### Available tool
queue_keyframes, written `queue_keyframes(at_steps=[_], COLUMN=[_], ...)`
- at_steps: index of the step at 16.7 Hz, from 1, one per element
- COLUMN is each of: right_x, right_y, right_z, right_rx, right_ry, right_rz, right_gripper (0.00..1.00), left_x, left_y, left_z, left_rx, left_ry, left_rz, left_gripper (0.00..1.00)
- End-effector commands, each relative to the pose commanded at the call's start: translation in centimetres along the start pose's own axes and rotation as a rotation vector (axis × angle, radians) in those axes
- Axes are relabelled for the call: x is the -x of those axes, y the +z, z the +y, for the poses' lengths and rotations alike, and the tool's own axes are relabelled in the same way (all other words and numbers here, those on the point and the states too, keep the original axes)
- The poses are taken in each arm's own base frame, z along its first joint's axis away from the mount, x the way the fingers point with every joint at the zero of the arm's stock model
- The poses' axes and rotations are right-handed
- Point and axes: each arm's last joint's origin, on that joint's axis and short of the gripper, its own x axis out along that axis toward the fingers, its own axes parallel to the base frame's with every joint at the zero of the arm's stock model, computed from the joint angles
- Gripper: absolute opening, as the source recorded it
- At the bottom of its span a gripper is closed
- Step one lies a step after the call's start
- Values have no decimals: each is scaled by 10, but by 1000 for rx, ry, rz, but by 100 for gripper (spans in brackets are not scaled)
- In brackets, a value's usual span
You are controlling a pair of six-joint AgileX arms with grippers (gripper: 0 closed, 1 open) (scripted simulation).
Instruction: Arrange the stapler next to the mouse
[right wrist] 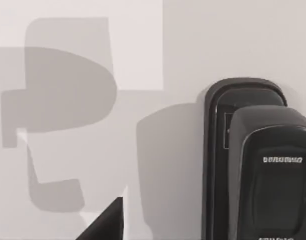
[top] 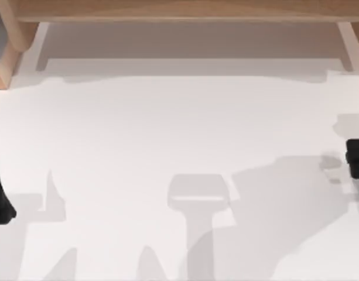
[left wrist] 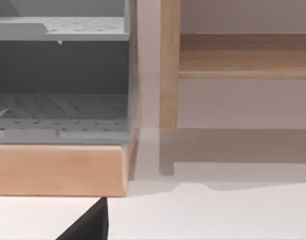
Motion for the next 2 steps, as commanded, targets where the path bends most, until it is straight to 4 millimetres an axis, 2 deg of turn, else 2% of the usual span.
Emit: queue_keyframes(at_steps=[2], right_x=[0], right_y=[0], right_z=[0], right_rx=[0], right_ry=[0], right_rz=[0], right_gripper=[100], left_x=[0], left_y=[0], left_z=[0], left_rx=[0], left_ry=[0], left_rz=[0], left_gripper=[100])
